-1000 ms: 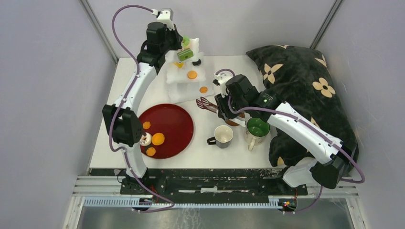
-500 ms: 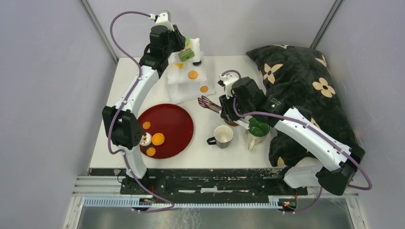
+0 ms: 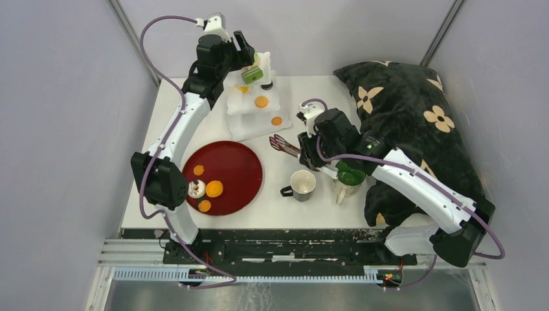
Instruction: Serve the afternoon tea
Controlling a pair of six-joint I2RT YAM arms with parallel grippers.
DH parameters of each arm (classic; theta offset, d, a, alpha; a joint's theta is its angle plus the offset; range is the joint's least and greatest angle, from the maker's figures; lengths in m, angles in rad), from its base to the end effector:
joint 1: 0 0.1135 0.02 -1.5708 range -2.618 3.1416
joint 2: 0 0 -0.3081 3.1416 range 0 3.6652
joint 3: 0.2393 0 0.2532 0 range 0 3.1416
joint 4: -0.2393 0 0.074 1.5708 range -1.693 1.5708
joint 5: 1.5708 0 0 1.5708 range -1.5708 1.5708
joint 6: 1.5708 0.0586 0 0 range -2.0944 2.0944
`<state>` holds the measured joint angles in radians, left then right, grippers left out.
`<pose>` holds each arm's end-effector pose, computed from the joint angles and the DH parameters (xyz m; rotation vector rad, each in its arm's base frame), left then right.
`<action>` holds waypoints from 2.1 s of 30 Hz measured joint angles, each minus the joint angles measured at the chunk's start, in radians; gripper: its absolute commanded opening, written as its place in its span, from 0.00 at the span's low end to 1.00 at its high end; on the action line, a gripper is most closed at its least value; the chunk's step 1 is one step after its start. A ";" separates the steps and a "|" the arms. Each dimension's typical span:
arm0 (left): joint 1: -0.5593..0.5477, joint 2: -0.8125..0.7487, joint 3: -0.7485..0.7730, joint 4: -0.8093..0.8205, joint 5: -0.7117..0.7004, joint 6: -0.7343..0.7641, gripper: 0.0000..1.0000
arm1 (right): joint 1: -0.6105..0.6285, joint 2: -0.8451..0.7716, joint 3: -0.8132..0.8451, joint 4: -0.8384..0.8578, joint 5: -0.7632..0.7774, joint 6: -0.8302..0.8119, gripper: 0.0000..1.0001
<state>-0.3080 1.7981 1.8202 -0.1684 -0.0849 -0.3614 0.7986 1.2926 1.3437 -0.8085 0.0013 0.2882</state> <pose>0.4446 -0.1362 0.4598 -0.1098 1.7314 -0.4222 0.1915 0.1965 0.3912 -0.6031 2.3145 0.5313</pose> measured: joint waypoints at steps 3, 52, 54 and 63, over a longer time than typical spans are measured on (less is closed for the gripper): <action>0.000 -0.037 -0.018 -0.008 -0.010 0.001 0.93 | 0.010 0.000 0.000 0.010 -0.001 0.005 0.36; 0.043 -0.713 -0.520 -0.756 -0.579 -0.142 0.99 | 0.270 0.483 0.051 0.341 -0.146 0.190 0.48; 0.043 -0.719 -0.525 -0.756 -0.580 -0.142 0.99 | 0.270 0.483 0.055 0.340 -0.146 0.191 0.48; 0.043 -0.734 -0.531 -0.756 -0.595 -0.142 0.99 | 0.270 0.483 0.067 0.346 -0.135 0.202 0.48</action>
<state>-0.2646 1.0637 1.2896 -0.9249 -0.6796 -0.5037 1.0687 1.7760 1.4105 -0.4629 -0.1337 0.4904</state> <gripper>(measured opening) 0.990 0.480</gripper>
